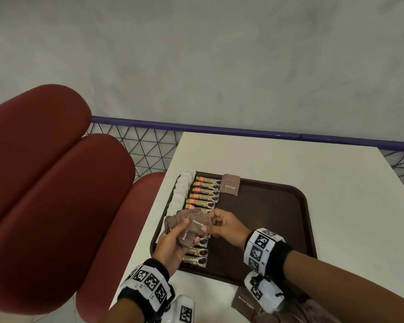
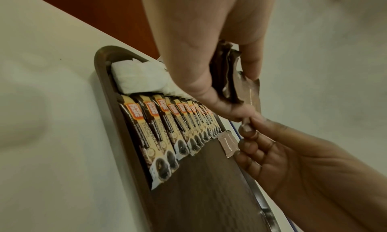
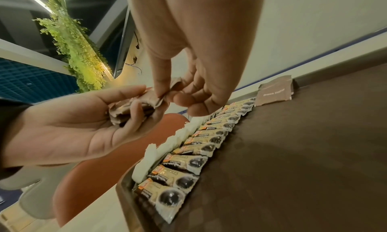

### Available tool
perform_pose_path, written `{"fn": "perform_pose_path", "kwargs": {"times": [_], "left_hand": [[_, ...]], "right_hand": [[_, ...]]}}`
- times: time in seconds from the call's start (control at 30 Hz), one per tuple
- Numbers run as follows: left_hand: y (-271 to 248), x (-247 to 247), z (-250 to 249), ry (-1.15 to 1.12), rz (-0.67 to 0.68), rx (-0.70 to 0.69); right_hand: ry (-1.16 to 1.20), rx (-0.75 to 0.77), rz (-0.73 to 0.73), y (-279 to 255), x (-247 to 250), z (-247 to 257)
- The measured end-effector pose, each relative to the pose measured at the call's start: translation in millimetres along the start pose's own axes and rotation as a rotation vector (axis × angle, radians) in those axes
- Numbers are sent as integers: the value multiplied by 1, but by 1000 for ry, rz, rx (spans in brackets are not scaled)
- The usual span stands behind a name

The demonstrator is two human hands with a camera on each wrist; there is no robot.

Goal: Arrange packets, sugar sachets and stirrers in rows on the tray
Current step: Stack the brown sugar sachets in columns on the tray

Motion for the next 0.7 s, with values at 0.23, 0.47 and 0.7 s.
{"fn": "perform_pose_path", "kwargs": {"times": [0.23, 0.47, 0.7], "left_hand": [[4, 4, 0, 24, -28, -9], [12, 17, -5, 46, -106, -29], [14, 34, -7, 124, -86, -46]], "right_hand": [[-60, -30, 2, 1, 6, 8], [-317, -34, -360, 26, 51, 15], [-433, -229, -596, 53, 96, 18]]}}
Point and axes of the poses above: each hand's wrist, its own y-axis towards the middle knuckle, its own x-axis out of the back of the hand, z = x × y, the point moved 1 cm from there along y, towards the middle knuckle, and after that the axes turned 11 degrees about y, right-handed, at the moved point
